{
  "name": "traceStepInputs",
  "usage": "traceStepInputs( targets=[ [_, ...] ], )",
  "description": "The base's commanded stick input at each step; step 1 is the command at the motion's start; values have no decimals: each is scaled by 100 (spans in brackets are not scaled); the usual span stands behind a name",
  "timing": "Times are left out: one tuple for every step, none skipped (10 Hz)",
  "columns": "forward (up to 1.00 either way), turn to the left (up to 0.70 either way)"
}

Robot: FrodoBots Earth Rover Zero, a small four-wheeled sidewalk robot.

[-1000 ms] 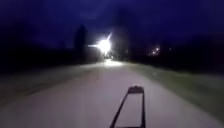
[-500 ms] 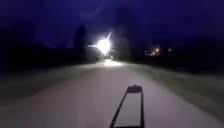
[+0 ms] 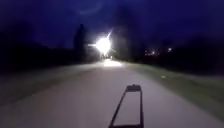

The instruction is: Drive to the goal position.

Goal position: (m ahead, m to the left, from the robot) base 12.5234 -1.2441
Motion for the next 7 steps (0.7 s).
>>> traceStepInputs(
  targets=[
    [100,0],
    [100,0],
    [100,0],
    [100,0],
    [100,0],
    [100,0],
    [100,0]
  ],
)
